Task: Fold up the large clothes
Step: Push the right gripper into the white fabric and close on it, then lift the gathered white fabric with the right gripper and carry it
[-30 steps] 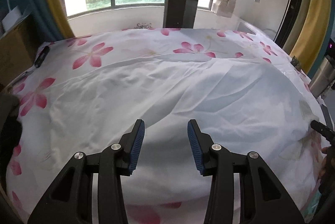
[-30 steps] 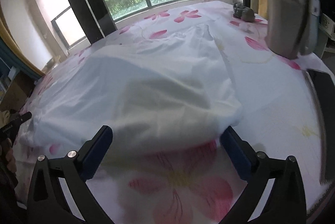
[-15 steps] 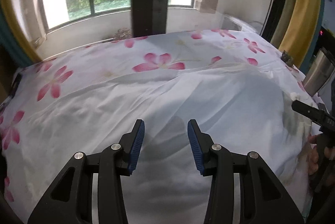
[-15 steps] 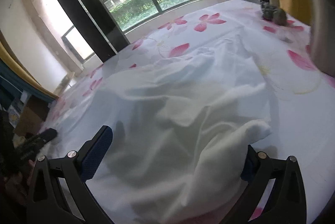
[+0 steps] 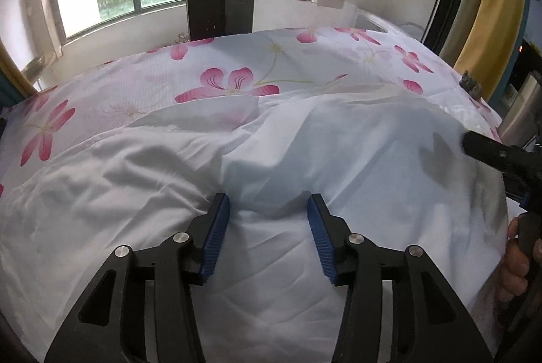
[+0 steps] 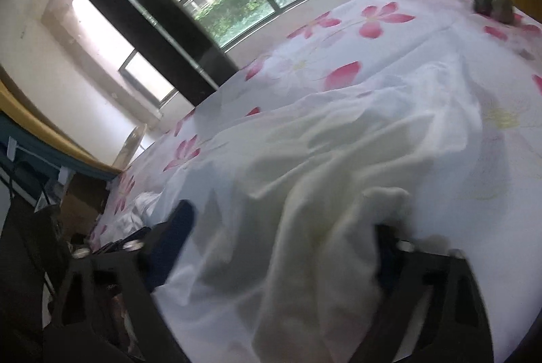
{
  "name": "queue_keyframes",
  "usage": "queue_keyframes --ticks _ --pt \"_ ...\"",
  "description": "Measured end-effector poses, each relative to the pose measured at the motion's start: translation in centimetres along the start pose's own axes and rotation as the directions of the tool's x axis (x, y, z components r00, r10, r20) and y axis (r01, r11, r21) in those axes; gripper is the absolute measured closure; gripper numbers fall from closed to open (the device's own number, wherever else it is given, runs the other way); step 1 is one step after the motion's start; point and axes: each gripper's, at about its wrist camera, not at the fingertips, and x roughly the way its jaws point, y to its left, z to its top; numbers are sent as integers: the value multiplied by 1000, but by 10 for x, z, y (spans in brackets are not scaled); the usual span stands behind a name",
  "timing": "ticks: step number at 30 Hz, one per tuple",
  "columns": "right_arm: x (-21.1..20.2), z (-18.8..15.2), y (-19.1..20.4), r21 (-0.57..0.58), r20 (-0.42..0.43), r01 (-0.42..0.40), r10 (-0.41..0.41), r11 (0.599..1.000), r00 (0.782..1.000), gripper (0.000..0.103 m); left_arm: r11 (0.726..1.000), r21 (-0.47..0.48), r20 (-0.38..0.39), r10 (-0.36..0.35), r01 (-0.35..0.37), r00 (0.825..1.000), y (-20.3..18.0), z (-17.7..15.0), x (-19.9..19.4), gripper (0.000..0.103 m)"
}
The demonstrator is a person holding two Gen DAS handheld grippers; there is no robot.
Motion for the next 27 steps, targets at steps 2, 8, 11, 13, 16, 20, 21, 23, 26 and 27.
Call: queue_keyframes --ticks 2,8,11,13,16,20,21,23,26,27 --pt "7 -2 7 -35 -4 22 -22 999 1000 38 1000 5 6 6 -6 1000 -2 -1 1 52" --pt "10 1 10 -54 -17 -27 26 998 1000 78 1000 -2 8 11 -11 1000 -2 0 1 52" --pt "4 0 19 -91 -9 -38 38 995 999 82 1000 4 8 21 -21 1000 -3 -1 1 52" --pt "0 1 26 -111 -4 -49 49 993 999 83 1000 5 6 21 -21 1000 -3 0 1 52" --pt "-8 4 39 -145 13 -59 61 988 998 83 999 16 2 32 -32 999 -3 0 0 52" --pt "-15 8 56 -189 32 -62 70 980 997 83 1000 8 -1 26 -26 1000 -1 1 -1 52" --pt "-16 9 59 -197 35 -65 73 978 997 83 1000 3 -3 22 -22 1000 0 1 -1 52" --pt "-17 9 67 -212 41 -66 76 975 996 83 1000 -9 -10 10 -10 1000 3 3 -2 52" --pt "-19 9 77 -227 46 -68 81 971 996 83 1000 -28 -12 2 -3 1000 9 4 -7 52" --pt "-19 8 80 -232 46 -68 81 970 996 83 1000 -31 -9 4 -4 1000 11 3 -9 52"
